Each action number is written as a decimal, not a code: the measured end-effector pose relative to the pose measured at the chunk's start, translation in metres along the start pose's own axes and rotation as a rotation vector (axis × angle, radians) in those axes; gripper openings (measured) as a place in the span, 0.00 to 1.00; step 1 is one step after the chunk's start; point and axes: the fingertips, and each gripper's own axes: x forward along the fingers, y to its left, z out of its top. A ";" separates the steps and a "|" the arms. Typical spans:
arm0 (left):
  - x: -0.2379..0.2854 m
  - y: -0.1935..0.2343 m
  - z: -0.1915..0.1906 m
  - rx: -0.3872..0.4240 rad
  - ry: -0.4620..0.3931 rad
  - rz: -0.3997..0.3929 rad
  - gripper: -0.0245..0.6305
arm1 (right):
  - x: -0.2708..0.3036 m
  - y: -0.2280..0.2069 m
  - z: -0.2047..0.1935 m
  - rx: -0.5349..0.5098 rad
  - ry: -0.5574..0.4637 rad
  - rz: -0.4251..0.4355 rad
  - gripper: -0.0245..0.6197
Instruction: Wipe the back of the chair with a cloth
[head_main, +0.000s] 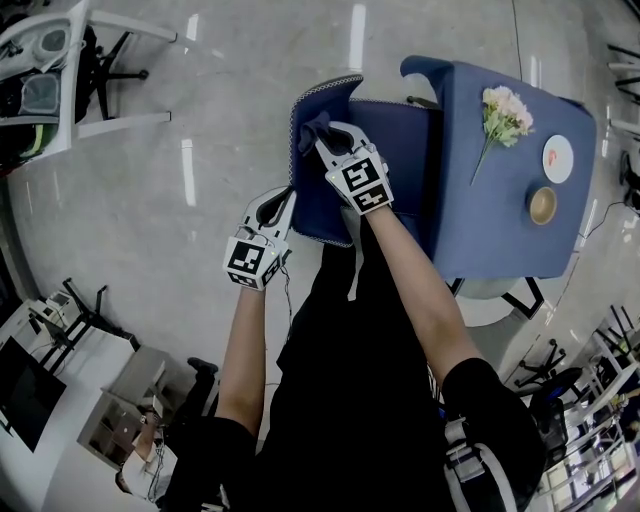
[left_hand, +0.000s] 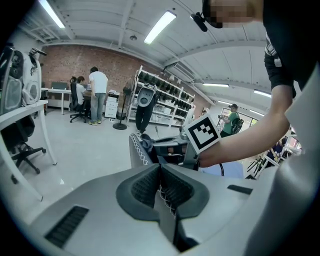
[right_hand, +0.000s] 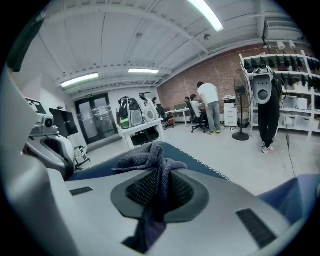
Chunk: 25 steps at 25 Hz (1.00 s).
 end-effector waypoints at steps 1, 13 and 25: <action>0.000 0.000 0.000 -0.002 -0.002 0.000 0.07 | 0.003 -0.004 0.001 -0.004 0.001 -0.004 0.13; 0.003 0.000 -0.002 -0.007 -0.012 0.001 0.07 | 0.024 -0.040 -0.004 -0.028 0.011 -0.008 0.14; 0.004 0.002 -0.004 0.001 -0.019 -0.002 0.07 | 0.036 -0.076 -0.023 -0.004 0.007 -0.079 0.14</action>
